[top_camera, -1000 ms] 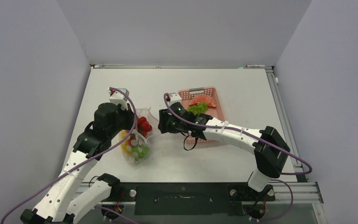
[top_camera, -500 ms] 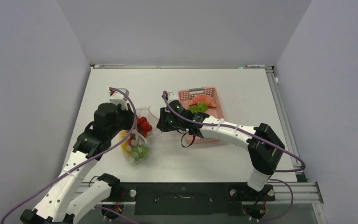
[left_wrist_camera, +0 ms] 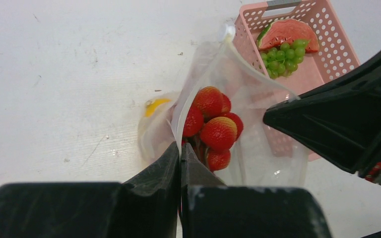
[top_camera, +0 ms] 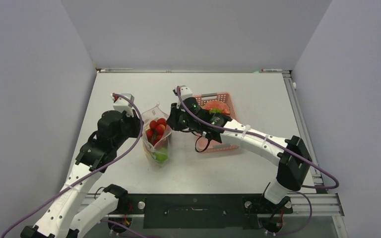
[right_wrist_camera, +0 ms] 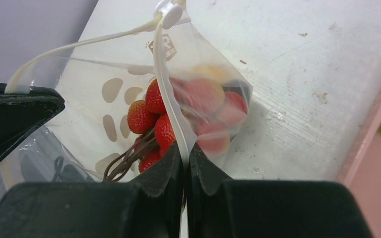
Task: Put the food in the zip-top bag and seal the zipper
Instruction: Adjust the zipper food storage bag at the center of the board.
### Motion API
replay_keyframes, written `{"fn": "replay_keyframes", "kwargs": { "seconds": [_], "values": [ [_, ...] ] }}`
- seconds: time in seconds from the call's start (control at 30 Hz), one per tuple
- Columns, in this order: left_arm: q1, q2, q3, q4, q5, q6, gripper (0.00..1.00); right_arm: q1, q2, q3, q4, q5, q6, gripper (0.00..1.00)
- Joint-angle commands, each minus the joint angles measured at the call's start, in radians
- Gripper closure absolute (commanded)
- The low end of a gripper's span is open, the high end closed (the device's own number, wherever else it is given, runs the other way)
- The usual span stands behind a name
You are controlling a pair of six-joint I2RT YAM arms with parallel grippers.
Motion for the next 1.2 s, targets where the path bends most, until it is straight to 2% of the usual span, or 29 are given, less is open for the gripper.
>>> {"fn": "replay_keyframes", "kwargs": {
  "seconds": [0.0, 0.33, 0.77, 0.9, 1.07, 1.17],
  "values": [
    [0.000, -0.028, 0.014, 0.060, -0.058, -0.011, 1.00, 0.007, -0.096, 0.051, -0.003, 0.106, -0.059, 0.95],
    [0.001, 0.040, 0.020, 0.029, -0.107, -0.020, 1.00, 0.004, -0.118, -0.035, -0.032, 0.219, -0.109, 0.95],
    [0.001, 0.041, 0.014, 0.046, -0.080, -0.022, 1.00, 0.005, -0.182, -0.074, -0.027, 0.241, -0.108, 0.93],
    [0.001, 0.041, 0.013, 0.047, -0.071, -0.020, 1.00, 0.004, -0.196, -0.052, -0.016, 0.231, -0.108, 0.75],
    [0.000, 0.047, 0.013, 0.049, -0.059, -0.018, 1.00, 0.004, -0.224, -0.017, -0.030, 0.248, -0.125, 0.38],
    [-0.001, 0.046, 0.015, 0.048, -0.055, -0.017, 1.00, -0.002, -0.249, -0.005, -0.052, 0.289, -0.142, 0.29]
  ]
}}
